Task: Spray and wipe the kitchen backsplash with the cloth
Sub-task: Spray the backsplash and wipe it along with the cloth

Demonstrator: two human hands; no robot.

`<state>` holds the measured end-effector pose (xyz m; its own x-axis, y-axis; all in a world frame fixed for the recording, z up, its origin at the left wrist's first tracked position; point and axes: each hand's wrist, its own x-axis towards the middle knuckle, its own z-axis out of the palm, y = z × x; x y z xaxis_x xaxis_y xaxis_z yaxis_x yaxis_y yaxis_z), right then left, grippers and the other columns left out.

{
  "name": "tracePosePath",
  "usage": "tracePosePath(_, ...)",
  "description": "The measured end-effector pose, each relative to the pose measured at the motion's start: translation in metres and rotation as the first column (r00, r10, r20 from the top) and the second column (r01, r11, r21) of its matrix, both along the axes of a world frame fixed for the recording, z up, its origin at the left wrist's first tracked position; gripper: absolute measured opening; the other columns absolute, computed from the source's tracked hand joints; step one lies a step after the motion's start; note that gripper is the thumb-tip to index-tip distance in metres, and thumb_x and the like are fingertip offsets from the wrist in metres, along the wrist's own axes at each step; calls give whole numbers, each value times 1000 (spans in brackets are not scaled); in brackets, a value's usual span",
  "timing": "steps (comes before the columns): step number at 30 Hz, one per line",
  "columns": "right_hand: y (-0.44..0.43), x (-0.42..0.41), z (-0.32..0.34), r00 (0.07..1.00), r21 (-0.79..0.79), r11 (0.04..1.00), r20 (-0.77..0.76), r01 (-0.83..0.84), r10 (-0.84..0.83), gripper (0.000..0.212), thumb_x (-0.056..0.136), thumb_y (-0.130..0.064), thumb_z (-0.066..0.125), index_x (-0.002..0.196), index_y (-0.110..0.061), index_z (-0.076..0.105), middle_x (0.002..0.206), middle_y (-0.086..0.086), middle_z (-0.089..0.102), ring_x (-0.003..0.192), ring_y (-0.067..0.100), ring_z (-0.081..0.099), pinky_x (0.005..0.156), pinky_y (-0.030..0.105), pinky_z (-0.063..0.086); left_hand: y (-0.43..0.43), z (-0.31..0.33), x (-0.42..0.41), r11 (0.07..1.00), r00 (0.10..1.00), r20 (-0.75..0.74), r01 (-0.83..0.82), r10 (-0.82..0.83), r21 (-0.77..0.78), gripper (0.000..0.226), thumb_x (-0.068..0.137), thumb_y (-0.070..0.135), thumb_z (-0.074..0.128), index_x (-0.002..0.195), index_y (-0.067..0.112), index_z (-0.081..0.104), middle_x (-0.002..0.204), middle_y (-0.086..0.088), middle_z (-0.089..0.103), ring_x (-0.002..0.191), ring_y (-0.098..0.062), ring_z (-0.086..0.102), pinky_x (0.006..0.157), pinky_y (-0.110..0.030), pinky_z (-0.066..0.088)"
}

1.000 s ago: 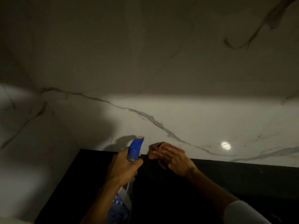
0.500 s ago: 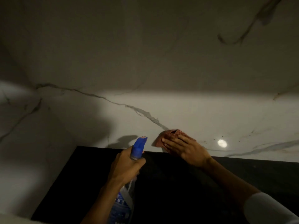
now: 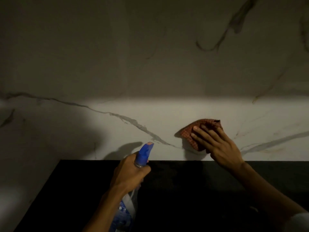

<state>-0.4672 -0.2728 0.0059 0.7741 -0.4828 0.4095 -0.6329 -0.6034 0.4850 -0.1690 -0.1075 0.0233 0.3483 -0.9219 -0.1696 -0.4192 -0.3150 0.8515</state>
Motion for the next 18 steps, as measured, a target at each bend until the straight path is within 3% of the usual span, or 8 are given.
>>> tracePosePath(3,15,10,-27,994,89,995,95,39,-48,80,79,-10,50,151,-17,17,159,9,14,146,29,10,115,53,12,-7,3,-12,999,999,-14,34,-34,-31,31,56,45,62,86,51,62,57,5,69,50,-18,67,58,-45,61)
tracePosePath(6,16,6,-48,978,200,979,-196,-31,70,73,85,-19,58,150,-17,24,159,4,13,145,28,11,115,49,6,-10,8,-21,996,998,-31,44,-46,-84,32,59,39,62,88,52,62,53,6,67,48,-16,65,57,-42,60)
tracePosePath(8,15,-8,-57,911,270,962,-406,46,70,70,92,-18,53,151,-18,15,157,0,-11,143,25,-12,113,49,-20,-11,12,-24,993,998,-36,46,-50,-107,22,66,30,66,84,43,63,51,3,64,47,-16,62,56,-42,59)
tracePosePath(10,10,-25,-61,867,289,949,-496,129,34,69,95,-15,45,152,-19,6,152,-2,-26,137,24,-28,104,46,-30,-10,15,-24,992,998,-31,55,-59,-114,20,74,19,68,79,37,62,50,3,62,46,-14,60,56,-40,58)
tracePosePath(12,8,-41,-53,871,267,957,-490,111,36,73,91,-14,54,151,-21,13,156,-1,-18,142,24,-17,109,49,-23,-10,15,-23,992,997,-22,70,-73,-106,16,73,19,68,77,33,63,50,3,61,45,-14,59,55,-37,56)
tracePosePath(15,4,-62,-26,933,179,982,-361,59,10,88,70,-14,78,144,-18,30,156,4,24,142,26,24,115,49,12,-14,15,-24,994,996,-4,85,-85,-73,11,67,26,69,76,24,64,51,1,62,47,-17,61,59,-41,57)
tracePosePath(18,-5,-81,-4,978,120,991,-207,56,-30,97,72,-9,74,150,-17,18,158,7,20,144,29,20,113,50,19,-20,12,-34,993,993,43,109,-107,-54,12,64,31,70,73,26,64,50,0,64,47,-18,63,60,-44,58)
